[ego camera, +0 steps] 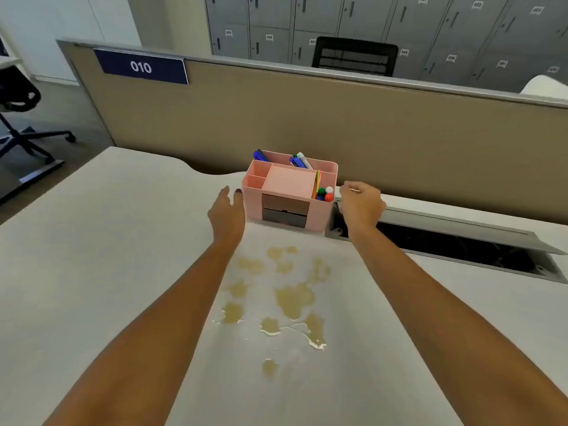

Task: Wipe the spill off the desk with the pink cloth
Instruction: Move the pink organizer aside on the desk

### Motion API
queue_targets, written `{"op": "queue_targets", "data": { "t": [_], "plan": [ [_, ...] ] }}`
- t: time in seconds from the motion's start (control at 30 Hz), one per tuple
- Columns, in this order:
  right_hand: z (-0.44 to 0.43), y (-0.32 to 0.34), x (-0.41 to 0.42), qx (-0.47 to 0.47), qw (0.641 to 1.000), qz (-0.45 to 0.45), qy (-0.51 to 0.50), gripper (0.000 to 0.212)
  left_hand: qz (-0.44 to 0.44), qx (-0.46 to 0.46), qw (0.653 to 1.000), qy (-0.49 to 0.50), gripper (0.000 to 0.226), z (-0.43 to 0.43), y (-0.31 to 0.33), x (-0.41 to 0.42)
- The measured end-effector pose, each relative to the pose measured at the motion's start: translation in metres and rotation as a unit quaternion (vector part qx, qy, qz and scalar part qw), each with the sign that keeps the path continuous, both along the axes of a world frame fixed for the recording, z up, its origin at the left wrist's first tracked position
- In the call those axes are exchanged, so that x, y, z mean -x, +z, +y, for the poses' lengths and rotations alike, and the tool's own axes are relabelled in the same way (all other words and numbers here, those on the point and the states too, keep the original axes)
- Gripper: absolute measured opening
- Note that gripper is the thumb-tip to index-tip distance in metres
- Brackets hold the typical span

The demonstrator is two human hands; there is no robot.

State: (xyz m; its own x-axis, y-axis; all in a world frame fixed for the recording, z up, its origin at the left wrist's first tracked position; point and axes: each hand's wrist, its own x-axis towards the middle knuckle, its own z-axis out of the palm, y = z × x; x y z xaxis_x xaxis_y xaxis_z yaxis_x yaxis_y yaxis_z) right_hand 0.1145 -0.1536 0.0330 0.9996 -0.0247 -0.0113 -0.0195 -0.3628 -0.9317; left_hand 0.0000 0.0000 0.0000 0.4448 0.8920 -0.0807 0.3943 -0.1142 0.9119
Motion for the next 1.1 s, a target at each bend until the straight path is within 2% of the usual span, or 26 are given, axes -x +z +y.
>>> {"op": "queue_targets", "data": {
  "t": [0.1, 0.17, 0.23, 0.3, 0.5, 1.0, 1.1],
  "plan": [
    [0.011, 0.003, -0.024, -0.043, 0.993, 0.108, -0.015, 0.007, 0.0, 0.091, 0.996, 0.008, 0.055, 0.012, 0.006, -0.014],
    [0.018, 0.005, -0.033, -0.061, 0.985, 0.16, -0.01, 0.012, -0.045, 0.183, 0.982, -0.002, 0.054, 0.021, 0.01, -0.022],
    [0.024, 0.004, -0.041, -0.058, 0.983, 0.175, -0.001, 0.02, -0.061, 0.234, 0.97, -0.019, 0.057, 0.028, 0.01, -0.03],
    [0.027, 0.004, -0.044, -0.047, 0.983, 0.18, 0.006, 0.026, -0.058, 0.237, 0.969, -0.023, 0.056, 0.035, 0.009, -0.037],
    [0.028, -0.007, -0.05, -0.01, 0.98, 0.198, 0.033, 0.02, -0.036, 0.23, 0.972, -0.023, 0.034, 0.043, 0.007, -0.049],
    [0.033, -0.01, -0.046, 0.037, 0.988, 0.135, 0.069, 0.018, -0.011, 0.162, 0.986, -0.041, 0.02, 0.051, 0.002, -0.044],
    [0.04, -0.011, -0.037, 0.048, 0.987, 0.124, 0.093, 0.021, -0.003, 0.149, 0.988, -0.031, 0.026, 0.06, 0.005, -0.032]
  ]
}}
